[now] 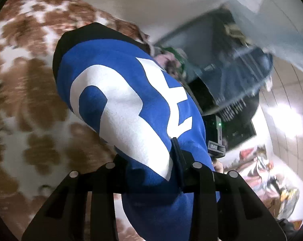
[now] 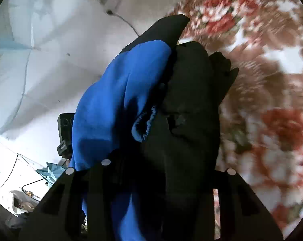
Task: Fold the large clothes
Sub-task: 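Lift the folded bundle with both tools and turn it over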
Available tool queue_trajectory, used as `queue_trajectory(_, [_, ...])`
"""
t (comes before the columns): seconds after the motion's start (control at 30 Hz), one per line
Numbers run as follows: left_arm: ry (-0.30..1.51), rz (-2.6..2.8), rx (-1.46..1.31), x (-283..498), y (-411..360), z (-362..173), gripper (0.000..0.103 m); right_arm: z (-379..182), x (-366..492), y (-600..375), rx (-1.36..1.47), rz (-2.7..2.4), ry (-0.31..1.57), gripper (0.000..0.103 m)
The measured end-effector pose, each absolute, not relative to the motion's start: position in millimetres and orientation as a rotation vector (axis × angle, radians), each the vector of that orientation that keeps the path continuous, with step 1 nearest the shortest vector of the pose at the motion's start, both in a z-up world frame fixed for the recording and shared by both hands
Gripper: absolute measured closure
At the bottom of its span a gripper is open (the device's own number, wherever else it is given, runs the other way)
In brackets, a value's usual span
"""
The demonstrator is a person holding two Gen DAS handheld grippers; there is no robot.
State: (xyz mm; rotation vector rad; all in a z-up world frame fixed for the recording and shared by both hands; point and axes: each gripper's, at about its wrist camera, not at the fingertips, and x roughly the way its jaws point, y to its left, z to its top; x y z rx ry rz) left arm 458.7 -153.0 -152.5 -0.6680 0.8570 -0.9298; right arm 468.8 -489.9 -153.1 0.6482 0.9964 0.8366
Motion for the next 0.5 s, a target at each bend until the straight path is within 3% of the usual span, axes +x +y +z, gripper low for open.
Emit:
queue_trajectory(0.3, [0.899,-1.134,-0.576,462.0,-334.0,-134.2,0.07,-120.7,398.7,-666.5,0.671,0.653,0.905,0.065])
queue_trajectory(0.5, [0.978,-1.229,-0.546,484.9,-456.4,-154.2,0.07,-138.7,374.0,-781.0,0.722,0.515,0.874,0.065])
